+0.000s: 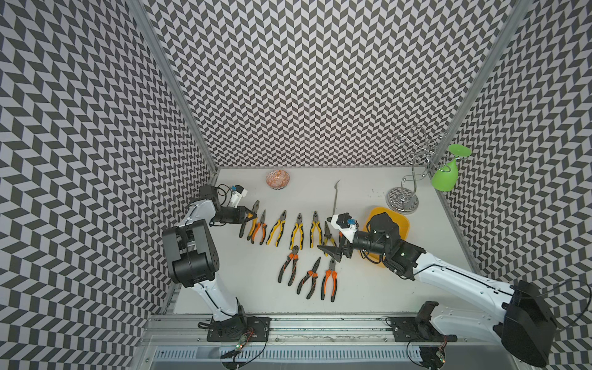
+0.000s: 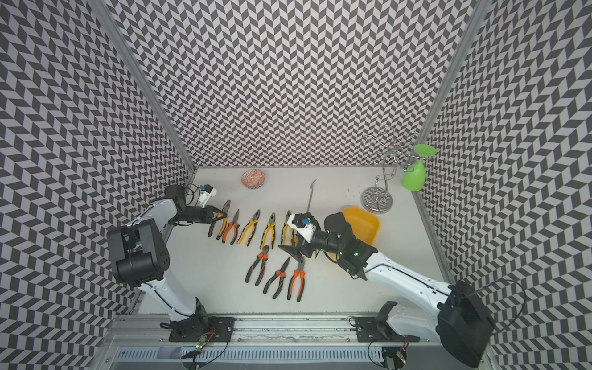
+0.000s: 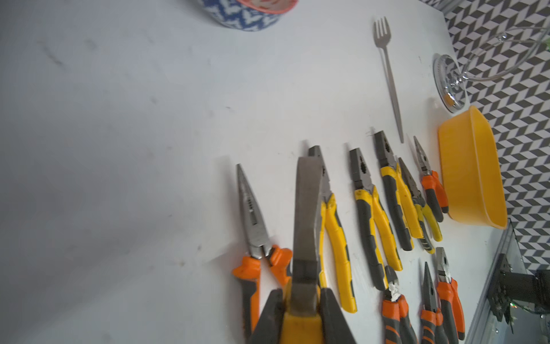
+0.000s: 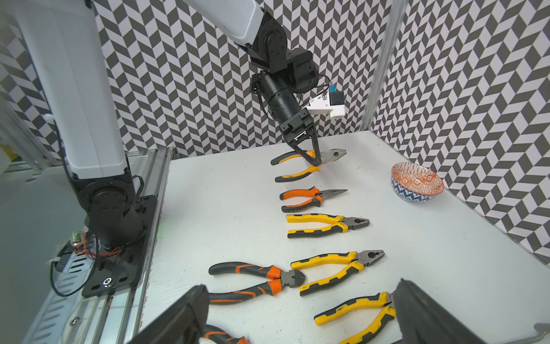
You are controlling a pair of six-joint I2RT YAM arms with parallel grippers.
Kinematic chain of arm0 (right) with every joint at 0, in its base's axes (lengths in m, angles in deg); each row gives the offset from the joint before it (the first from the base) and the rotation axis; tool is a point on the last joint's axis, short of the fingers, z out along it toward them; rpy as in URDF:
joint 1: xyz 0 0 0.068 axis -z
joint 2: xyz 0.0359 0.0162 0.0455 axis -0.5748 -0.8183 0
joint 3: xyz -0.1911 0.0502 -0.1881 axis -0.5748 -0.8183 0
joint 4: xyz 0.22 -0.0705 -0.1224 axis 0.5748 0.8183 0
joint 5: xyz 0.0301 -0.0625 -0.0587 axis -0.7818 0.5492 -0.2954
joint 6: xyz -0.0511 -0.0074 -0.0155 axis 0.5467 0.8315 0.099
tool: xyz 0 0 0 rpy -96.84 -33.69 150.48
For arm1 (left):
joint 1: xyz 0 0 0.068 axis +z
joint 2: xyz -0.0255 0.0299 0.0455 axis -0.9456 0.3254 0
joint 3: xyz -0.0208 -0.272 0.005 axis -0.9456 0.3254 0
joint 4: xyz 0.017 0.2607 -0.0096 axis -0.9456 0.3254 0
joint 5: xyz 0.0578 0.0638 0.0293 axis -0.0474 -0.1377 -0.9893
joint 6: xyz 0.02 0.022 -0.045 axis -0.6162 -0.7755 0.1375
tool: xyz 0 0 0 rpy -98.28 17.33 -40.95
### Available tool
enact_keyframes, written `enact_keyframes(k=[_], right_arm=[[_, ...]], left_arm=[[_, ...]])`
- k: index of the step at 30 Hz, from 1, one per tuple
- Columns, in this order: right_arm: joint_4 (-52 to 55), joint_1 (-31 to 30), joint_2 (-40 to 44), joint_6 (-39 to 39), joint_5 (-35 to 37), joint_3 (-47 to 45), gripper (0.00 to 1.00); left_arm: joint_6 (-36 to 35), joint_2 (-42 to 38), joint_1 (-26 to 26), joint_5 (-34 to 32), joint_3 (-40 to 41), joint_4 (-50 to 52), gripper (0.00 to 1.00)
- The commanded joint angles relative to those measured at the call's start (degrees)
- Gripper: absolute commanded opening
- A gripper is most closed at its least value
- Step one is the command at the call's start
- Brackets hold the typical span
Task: Take the pliers out of the storage box
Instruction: Place the pliers at the center of the board.
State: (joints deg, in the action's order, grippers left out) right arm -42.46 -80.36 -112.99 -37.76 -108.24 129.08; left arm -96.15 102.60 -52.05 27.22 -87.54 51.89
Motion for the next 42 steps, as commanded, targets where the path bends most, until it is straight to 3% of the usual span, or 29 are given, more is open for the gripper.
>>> enact_keyframes(k=[1,9,14,22,25,27,28,30,31,36,40,42], right_arm=[[-2.97,-0.54,-0.22,2.04,-3.39,-0.06,0.99],[-1.68,-0.59,-2.49,2.13,-5.93,1.68,0.99],[-1.89,-0.55,-3.2,2.95,-3.38,1.16,0.99],[-1.87,-0.6,-4.42,4.38,-2.21,1.7,0.99],[-1.21,-0.59,-4.94,5.48,-1.75,1.96,1.0],[-0.71,-0.56,-5.05,5.73,-1.5,2.2,0.99],[-0.5,-0.6,-5.05,5.77,-1.2,2.37,0.99],[-0.02,-0.57,-4.96,5.54,-0.06,2.77,1.0],[0.31,-0.54,-4.94,5.3,0.75,2.99,1.0],[0.65,-0.47,-3.89,5.26,4.84,2.71,0.99],[-2.18,-0.17,-0.6,4.28,10.32,-0.68,0.99],[-4.03,0.96,1.33,2.61,12.36,-2.27,0.99]], left_arm=[[-0.38,1.31,1.91,-1.68,-3.92,1.54,0.0],[-2.66,9.9,2.66,-2.47,-11.94,6.56,0.0],[-0.94,12.27,2.1,-1.35,-11.04,5.31,0.0],[2.61,13.37,1.17,-7.74,-7.21,3.04,0.01],[3.43,14.26,0.9,-8.78,-6.97,2.82,0.12],[4.33,14.59,0.91,-9.88,-6.78,2.47,0.14],[4.65,14.62,0.9,-10.3,-6.83,2.34,0.19],[5.21,14.23,0.9,-10.75,-6.88,1.87,0.45],[5.25,13.93,0.9,-10.73,-6.86,1.76,0.51],[5.43,12.07,0.9,-10.86,-6.21,0.73,0.6],[6.75,7.97,0.43,-11.21,-4.14,-2.93,0.98],[7.43,4.91,0.21,-9.09,-1.79,-6.27,0.98]])
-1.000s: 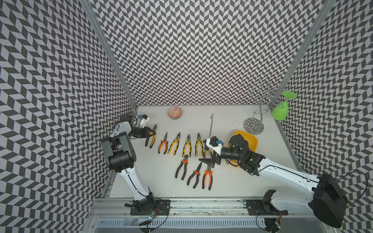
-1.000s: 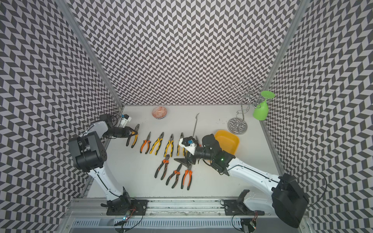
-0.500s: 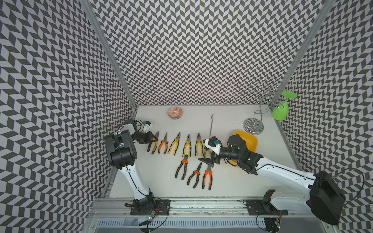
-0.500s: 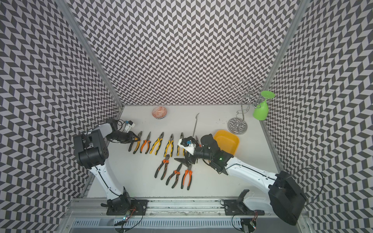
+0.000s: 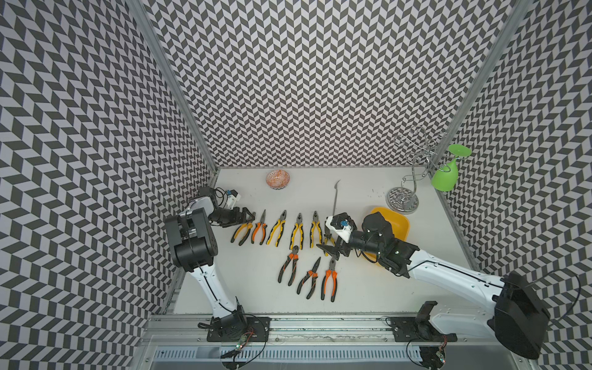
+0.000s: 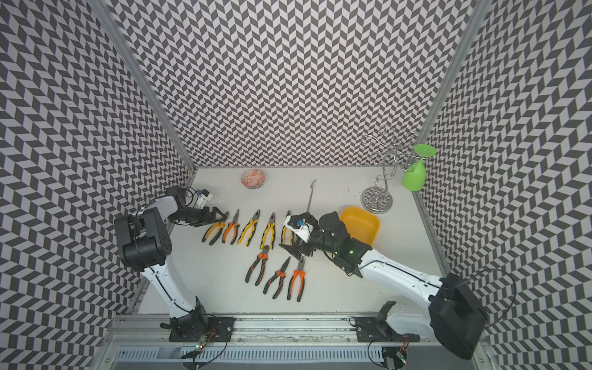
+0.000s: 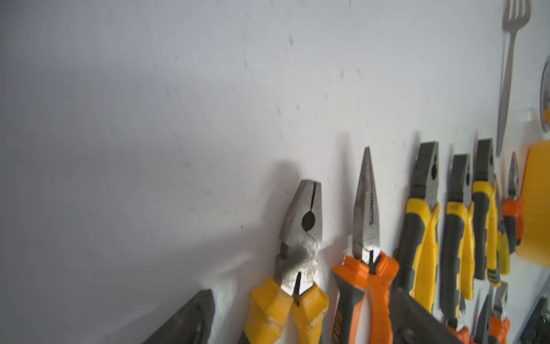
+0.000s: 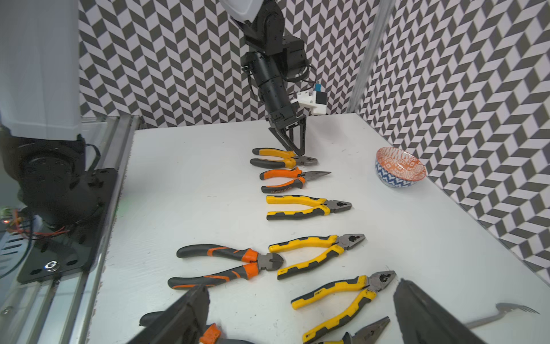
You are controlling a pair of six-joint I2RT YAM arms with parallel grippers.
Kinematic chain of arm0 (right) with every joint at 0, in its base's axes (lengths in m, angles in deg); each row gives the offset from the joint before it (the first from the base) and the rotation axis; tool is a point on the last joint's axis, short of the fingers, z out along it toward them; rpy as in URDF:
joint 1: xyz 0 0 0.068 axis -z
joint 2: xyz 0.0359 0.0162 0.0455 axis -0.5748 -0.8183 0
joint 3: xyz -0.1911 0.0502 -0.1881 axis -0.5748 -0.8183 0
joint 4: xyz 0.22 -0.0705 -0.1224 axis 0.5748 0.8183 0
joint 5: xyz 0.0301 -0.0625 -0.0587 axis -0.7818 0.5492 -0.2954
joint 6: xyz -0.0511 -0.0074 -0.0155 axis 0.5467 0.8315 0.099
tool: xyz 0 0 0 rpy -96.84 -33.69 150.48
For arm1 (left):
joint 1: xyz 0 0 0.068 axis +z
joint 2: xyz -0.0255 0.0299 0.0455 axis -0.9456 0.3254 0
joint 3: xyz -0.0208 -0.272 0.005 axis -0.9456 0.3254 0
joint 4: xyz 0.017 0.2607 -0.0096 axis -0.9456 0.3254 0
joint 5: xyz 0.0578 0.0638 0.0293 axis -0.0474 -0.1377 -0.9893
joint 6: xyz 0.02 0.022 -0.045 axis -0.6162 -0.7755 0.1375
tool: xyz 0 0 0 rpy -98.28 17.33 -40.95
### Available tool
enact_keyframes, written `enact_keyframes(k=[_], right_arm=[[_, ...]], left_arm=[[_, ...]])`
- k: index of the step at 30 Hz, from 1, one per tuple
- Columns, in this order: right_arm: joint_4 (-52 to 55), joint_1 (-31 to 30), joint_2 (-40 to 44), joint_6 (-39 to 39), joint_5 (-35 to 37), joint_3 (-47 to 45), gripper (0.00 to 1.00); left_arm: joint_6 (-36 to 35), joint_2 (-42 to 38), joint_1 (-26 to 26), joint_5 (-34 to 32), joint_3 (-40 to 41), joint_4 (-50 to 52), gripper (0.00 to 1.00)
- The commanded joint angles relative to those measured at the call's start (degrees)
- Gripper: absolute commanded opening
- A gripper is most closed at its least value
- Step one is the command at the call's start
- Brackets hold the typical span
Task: Take the pliers out of the storage box
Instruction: Place the pliers at the center of the board, then reset both arms
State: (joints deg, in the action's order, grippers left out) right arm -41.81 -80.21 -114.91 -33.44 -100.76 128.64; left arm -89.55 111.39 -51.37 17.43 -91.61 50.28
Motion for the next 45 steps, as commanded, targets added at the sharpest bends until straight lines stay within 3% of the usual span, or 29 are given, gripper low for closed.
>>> enact_keyframes(k=[1,6,11,15,19,23,29,35,40,43,45], right_arm=[[-5.49,1.87,4.28,-2.71,5.5,-2.65,0.99],[-9.71,9.27,8.7,-9.42,9.7,-6.54,0.99],[-15.92,17.7,12.97,-15.22,19.76,-12.49,0.99],[-21.41,22.4,15.88,-14.87,29.58,-18.82,0.99],[-25.65,26.73,16.56,-15.08,35.76,-23.11,0.99],[-33.14,29.65,12.5,-16.19,40.78,-26.5,0.99],[-43.84,33.7,3.48,-18.44,37.65,-29.27,0.99],[-57.0,36.38,-7.74,-17.31,38.07,-30.12,0.99],[-63.14,38.43,-14.54,-17.23,33.62,-30.0,0.99],[-68.57,38.92,-19.07,-16.96,31.89,-30.25,0.99],[-72.08,39.23,-21.03,-16.62,31.35,-30.39,0.99]], left_arm=[[1.76,-6.06,-0.64,1.62,4.06,-7.22,0.98],[7.86,-19.03,-2.58,1.49,15.75,-24.19,0.98],[15.22,-34.74,-7.35,-2.53,32.04,-46.48,0.98],[15.01,-44.8,-14.12,-14.47,43.58,-61.04,0.98],[21.31,-49.35,-17.9,-25.83,51.19,-72.26,0.98],[22.47,-48.92,-19.05,-30.81,56.54,-80.43,0.98],[20.19,-43.9,-19.85,-34.31,61.64,-93.16,0.98],[18.93,-35.46,-20.87,-33.99,63.89,-105.25,0.98],[16.5,-29.05,-21.26,-33.82,62.1,-108.85,0.98],[16.16,-23.2,-20.95,-32.99,63.0,-116.3,0.98],[18.0,-23.89,-19.58,-31.71,61.47,-111.83,0.98]])
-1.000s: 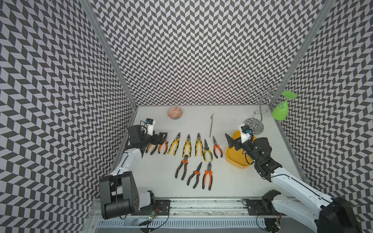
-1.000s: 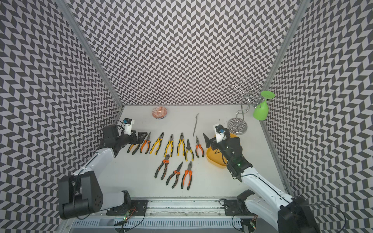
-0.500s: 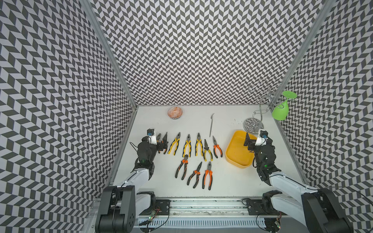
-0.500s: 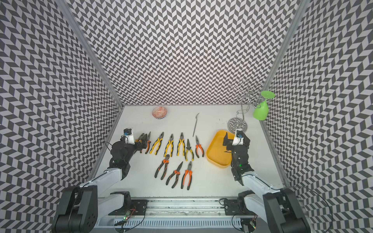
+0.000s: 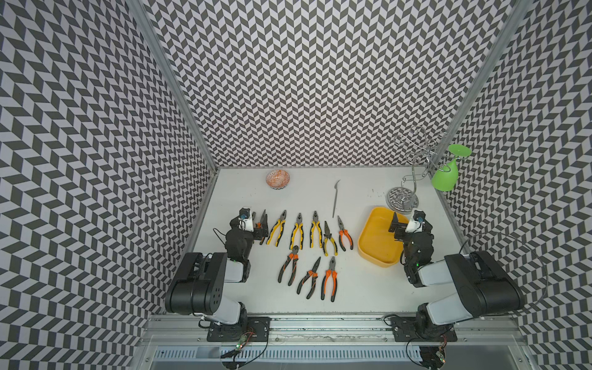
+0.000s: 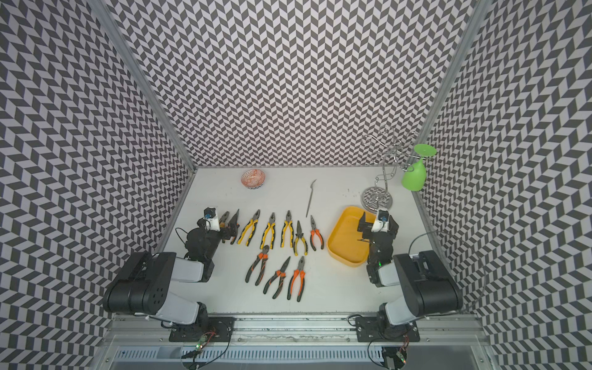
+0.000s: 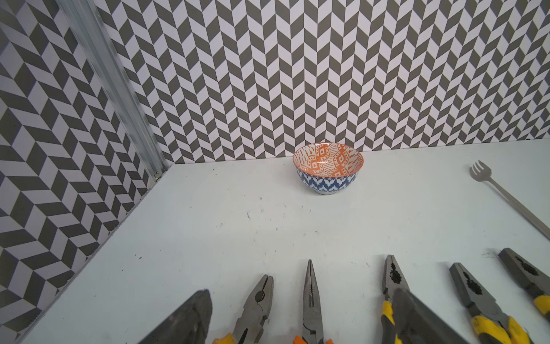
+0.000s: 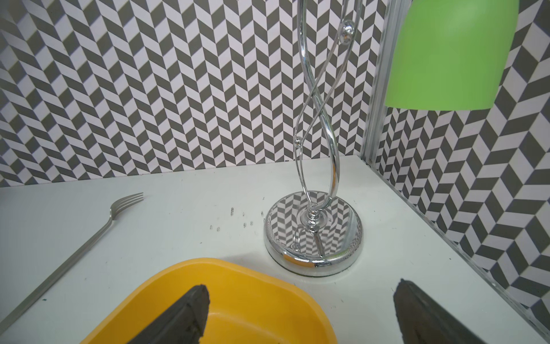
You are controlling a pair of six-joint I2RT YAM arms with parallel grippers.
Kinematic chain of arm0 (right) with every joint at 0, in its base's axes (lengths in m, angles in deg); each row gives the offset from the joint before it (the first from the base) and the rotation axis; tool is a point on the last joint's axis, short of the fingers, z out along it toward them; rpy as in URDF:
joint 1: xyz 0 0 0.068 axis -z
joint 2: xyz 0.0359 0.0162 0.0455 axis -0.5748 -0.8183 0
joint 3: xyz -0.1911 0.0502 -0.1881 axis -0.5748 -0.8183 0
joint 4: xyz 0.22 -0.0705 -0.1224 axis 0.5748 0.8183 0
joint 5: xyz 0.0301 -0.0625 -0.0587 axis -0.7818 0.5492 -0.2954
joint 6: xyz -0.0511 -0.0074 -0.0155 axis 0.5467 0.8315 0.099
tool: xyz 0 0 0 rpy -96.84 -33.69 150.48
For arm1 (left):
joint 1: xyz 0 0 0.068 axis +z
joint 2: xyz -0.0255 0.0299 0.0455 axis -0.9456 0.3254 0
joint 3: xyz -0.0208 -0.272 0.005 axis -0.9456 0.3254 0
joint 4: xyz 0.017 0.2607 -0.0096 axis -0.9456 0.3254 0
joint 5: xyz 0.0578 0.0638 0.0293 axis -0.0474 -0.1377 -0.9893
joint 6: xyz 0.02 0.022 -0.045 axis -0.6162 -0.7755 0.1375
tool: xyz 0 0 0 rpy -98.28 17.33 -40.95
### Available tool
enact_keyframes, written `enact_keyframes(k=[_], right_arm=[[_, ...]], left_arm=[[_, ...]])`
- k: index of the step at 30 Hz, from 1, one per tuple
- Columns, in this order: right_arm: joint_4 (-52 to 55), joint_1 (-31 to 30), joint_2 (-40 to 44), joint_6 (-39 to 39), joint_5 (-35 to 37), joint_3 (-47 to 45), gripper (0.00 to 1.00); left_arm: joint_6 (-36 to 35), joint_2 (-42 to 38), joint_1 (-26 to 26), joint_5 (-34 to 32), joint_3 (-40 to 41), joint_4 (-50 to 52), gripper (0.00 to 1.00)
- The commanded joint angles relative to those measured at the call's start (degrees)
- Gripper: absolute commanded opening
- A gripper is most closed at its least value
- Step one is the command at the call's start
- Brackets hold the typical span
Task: Take the pliers out of the storage box
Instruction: Reset both arms
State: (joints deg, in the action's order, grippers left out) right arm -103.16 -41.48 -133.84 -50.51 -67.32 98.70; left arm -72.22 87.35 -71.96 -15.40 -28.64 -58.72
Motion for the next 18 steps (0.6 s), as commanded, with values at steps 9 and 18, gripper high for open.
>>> enact_keyframes(k=[9,18], right_arm=[[-0.39,2.93,0.16,-1.54,-5.74,3.67,0.99],[-0.44,2.94,0.25,-0.55,-7.84,3.58,0.99]], left_arm=[[1.16,0.49,1.74,2.2,-1.51,-3.53,0.98],[1.08,0.42,1.65,1.99,-1.7,-2.78,0.98]])
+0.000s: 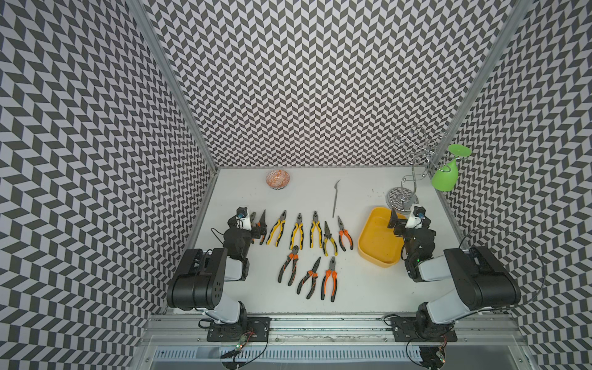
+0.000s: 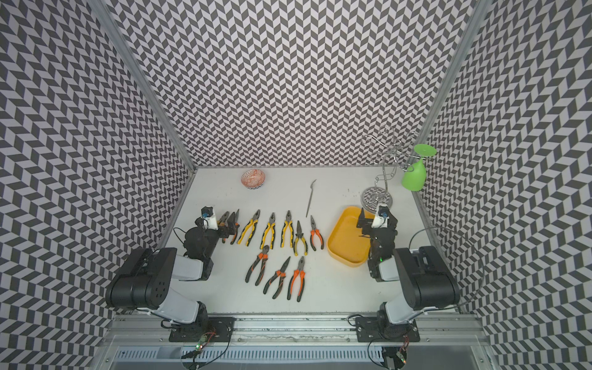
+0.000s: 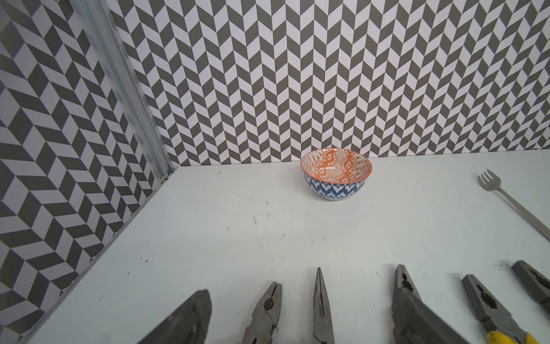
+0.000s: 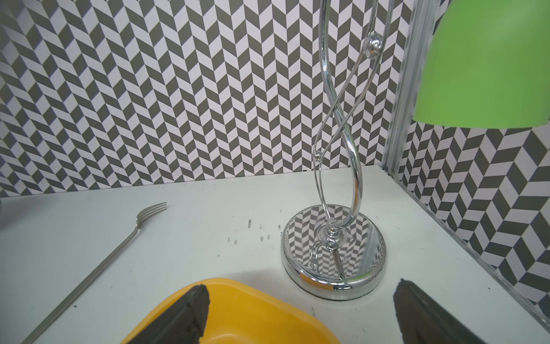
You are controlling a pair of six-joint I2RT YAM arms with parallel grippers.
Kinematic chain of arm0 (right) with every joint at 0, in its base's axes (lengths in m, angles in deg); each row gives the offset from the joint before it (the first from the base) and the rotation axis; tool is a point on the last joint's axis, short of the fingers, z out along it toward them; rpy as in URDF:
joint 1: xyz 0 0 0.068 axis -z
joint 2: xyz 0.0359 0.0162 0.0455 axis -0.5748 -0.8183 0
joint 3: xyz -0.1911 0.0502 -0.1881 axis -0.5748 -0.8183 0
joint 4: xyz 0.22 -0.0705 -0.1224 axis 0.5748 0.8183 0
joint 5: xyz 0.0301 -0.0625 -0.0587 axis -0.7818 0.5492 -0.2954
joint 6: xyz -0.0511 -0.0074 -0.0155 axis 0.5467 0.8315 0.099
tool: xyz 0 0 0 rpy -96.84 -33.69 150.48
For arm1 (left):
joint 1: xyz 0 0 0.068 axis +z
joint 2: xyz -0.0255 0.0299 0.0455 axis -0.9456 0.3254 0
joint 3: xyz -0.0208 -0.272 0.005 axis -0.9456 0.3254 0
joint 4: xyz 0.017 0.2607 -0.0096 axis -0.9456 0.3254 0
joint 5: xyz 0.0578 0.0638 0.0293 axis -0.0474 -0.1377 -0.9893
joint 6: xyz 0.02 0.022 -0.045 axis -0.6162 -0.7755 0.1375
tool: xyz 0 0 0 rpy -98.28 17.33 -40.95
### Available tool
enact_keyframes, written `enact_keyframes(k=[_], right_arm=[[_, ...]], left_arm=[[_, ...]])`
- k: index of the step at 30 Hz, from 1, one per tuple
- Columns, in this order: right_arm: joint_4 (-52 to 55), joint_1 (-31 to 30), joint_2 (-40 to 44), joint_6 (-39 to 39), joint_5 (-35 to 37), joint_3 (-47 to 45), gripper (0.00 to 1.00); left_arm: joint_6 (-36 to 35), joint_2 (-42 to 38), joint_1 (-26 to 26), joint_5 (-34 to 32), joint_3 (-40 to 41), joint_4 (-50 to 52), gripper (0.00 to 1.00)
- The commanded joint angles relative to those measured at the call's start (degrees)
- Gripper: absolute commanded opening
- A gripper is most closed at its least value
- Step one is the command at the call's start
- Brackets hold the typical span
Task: Take the pliers out of the storage box
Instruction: Reset both arms
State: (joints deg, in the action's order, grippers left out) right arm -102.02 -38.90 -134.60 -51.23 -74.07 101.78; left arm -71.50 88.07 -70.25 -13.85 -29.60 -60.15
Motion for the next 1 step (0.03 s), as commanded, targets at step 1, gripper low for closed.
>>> enact_keyframes(k=[1], right_arm=[[-1.58,0.32,1.01,0.14,-1.1,0.5,0.99]], left_arm=[[0.3,-0.3,-0.05,0.34,-0.73,-1.41,0.98]])
